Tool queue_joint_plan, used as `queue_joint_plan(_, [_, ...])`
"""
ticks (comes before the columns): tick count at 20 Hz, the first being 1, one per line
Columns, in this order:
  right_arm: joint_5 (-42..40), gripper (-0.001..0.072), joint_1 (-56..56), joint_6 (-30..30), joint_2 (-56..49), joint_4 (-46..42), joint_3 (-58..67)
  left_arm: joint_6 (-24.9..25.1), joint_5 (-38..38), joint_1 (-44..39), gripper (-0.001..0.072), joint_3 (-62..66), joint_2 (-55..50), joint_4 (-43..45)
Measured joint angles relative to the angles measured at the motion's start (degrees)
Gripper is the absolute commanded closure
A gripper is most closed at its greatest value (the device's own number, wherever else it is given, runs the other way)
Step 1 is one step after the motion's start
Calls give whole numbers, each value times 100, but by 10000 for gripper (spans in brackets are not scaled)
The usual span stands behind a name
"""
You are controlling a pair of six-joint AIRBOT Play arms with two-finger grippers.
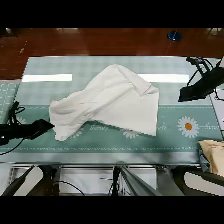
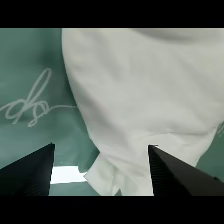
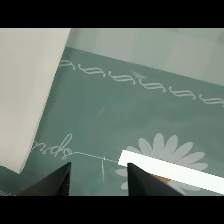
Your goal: Fold the shirts.
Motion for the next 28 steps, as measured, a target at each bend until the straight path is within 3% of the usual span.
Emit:
queue_joint_plan(4, [-33, 288, 0, -2, 0, 4, -9, 269, -236, 122, 10, 61, -966, -529])
queue_joint_plan(5, [-37, 287, 0, -4, 0, 2, -9, 393, -291, 133, 49, 68, -1174, -748])
queue_joint_plan(6, [-35, 287, 0, -4, 0, 7, -9, 501, -286, 140, 168, 72, -1349, -975])
queue_joint_plan(7, [-33, 287, 0, -4, 0, 7, -9, 610, -142, 142, 358, 74, -1506, -1147])
queue_joint_plan(8, [-22, 295, 0, -4, 0, 7, -9, 675, 26, 140, 619, 74, -1631, -1239])
queue_joint_plan(9, [-15, 323, 0, -4, 0, 7, -9, 739, 153, 140, 681, 74, -1746, -1314])
queue_joint_plan(13, [166, 315, -15, -9, 0, -24, -20, 850, 157, 140, 682, 118, -1982, -1576])
queue_joint_plan(15, [260, 266, -144, -20, 26, 114, -131, 879, 39, 140, 682, 186, -2022, -1604])
queue_joint_plan(17, [258, 220, -457, -55, 127, 651, -557, 922, -140, 140, 682, 275, -2044, -1626])
queue_joint_plan(21, [-81, 219, -1084, -391, 498, 2000, -2087, 997, -439, 140, 682, 435, -2059, -1650])
queue_joint_plan(28, [-1475, 220, -1344, -927, 841, 3508, -4404, 1012, -619, 140, 682, 540, -2063, -1655])
